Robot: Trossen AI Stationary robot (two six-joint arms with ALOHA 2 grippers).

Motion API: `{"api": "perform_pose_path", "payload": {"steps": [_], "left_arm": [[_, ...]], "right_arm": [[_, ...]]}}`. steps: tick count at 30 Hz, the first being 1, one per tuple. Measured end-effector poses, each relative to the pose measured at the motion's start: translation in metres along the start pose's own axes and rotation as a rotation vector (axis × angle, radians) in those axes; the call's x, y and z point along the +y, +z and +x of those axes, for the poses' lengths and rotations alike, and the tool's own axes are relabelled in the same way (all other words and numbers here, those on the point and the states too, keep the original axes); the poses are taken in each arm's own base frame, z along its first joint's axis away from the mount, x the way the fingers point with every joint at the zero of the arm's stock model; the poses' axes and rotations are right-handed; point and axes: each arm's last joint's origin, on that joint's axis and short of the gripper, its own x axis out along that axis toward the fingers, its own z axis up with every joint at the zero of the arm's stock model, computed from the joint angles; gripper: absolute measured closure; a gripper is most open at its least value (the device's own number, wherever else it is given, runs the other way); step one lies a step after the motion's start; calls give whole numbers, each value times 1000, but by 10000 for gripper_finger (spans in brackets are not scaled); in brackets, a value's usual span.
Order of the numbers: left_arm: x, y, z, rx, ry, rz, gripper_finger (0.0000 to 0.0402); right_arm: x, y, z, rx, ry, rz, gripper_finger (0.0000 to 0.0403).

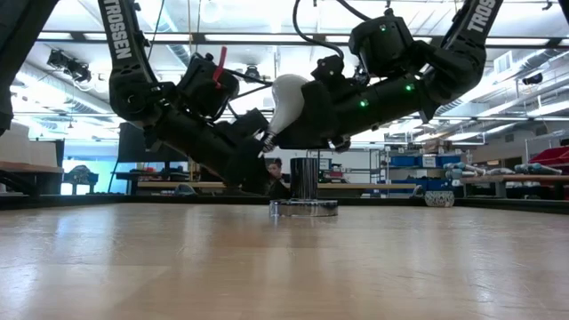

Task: Screw lightbulb
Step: Insert the lightbulb into the silver lamp socket

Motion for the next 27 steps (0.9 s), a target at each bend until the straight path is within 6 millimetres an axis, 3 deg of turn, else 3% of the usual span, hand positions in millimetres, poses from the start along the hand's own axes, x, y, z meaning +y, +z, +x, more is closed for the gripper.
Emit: {"api": "perform_pose_path", "payload": {"steps": [11,14,20,27], "left_arm": [[-5,-1,0,5,-22,23,402],[-6,-1,0,6,-22,25,402],[-6,-1,0,6,-18,24,402],[-6,1,0,-10,-17,23,402]], "right_arm": [[-8,8,2,-54,94,91,157],[-9,8,2,-46,91,89,164],[-8,9,2,-56,94,71,225],[-7,16,-3,-64,97,26,231]]}}
